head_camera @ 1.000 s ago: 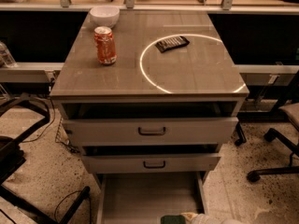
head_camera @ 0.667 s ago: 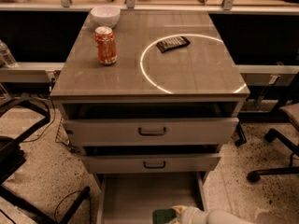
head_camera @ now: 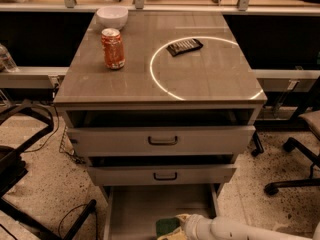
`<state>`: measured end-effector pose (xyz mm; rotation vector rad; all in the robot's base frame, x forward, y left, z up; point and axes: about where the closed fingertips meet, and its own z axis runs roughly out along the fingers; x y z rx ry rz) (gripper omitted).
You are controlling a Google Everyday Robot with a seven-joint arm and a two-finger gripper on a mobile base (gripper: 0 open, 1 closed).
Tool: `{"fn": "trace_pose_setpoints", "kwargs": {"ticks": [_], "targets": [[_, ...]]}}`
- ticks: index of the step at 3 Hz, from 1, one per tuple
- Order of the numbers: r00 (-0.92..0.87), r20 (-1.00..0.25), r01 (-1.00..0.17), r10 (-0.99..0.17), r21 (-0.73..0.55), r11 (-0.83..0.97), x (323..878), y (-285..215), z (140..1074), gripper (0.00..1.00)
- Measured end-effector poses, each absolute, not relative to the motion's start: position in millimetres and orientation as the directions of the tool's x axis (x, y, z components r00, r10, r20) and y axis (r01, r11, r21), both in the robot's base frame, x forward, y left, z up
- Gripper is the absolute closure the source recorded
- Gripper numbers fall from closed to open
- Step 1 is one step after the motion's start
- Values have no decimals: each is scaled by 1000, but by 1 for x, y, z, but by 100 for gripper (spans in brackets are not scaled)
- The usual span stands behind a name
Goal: Place sponge into bottom drawer
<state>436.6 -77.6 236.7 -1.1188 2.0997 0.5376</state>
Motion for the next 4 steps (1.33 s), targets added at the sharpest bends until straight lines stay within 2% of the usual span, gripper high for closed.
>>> {"fn": "trace_pose_setpoints", "kwargs": {"ticks": [2, 3, 4], "targets": [[-435, -704, -800, -561, 17, 600, 450, -80, 213, 100], [-433, -703, -799, -565, 9, 601, 453, -79, 211, 82], [-432, -704, -801, -564, 12, 599, 452, -77, 211, 51]]}}
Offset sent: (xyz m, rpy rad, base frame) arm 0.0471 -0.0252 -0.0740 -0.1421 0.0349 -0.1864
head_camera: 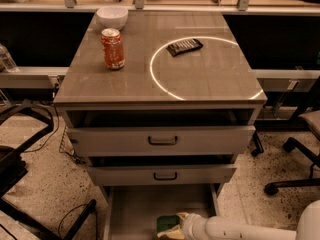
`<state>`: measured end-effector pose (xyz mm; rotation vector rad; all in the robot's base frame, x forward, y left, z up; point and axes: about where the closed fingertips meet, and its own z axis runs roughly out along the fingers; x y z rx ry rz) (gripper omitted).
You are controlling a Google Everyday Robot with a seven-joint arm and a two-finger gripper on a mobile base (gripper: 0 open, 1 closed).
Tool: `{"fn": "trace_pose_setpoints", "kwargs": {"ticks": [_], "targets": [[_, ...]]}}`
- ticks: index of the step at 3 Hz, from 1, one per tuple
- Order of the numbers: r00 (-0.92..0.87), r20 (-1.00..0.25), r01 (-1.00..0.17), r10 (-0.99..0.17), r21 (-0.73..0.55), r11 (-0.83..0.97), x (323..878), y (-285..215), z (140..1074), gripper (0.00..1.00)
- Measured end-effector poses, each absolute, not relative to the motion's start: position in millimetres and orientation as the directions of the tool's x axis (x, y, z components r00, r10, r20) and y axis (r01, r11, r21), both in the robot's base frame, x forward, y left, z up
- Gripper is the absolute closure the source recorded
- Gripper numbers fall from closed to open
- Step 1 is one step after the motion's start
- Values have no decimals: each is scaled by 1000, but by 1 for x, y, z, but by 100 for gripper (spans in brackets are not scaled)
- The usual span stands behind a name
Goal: Place sponge into bottom drawer
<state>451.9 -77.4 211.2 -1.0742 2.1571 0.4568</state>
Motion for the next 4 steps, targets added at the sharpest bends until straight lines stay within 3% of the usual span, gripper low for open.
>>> {"fn": "trace_pose_setpoints", "kwargs": {"ticks": [2, 4], "targets": [[-432, -704, -803, -564, 15, 596, 451, -75, 211, 4], [-432, -705, -803, -563, 16, 596, 451, -74, 210, 0]]}}
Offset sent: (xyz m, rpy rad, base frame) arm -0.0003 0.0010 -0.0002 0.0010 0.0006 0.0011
